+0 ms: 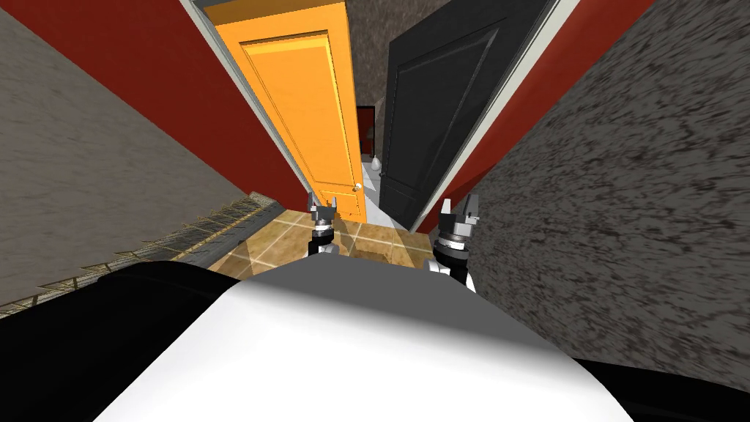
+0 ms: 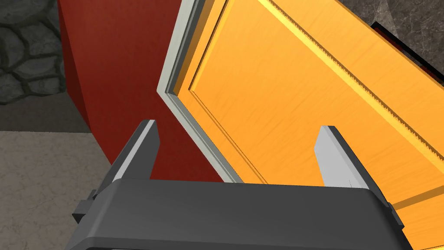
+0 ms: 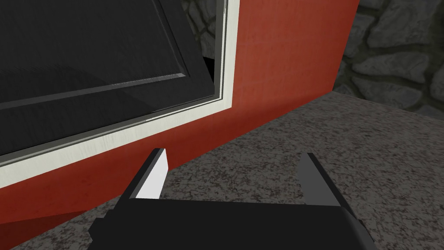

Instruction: Push the door open

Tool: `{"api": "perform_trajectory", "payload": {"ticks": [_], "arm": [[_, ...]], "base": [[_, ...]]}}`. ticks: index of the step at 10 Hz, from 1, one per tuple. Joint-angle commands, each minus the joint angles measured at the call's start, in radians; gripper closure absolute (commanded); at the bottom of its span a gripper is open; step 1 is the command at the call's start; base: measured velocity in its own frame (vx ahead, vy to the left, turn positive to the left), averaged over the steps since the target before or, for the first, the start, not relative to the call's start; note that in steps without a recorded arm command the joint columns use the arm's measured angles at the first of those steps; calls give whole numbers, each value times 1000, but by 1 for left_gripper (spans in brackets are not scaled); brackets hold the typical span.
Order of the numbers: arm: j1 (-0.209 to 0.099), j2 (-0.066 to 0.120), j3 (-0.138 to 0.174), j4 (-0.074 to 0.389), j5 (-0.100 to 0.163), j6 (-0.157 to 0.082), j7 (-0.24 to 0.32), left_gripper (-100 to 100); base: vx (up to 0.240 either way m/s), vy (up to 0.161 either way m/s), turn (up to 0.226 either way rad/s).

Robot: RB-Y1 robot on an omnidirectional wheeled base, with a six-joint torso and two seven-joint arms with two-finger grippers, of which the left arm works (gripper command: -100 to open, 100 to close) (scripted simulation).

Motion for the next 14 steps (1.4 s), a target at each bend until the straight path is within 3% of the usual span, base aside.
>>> {"api": "perform_trajectory", "payload": {"ticks": [1,14], "arm": [[-9,3,-3,38,18,-10,23,-100],[-81,9,-23,335,170,-85,212,-100]], "base": [[79,80,-149],[75,87,-140]]}}
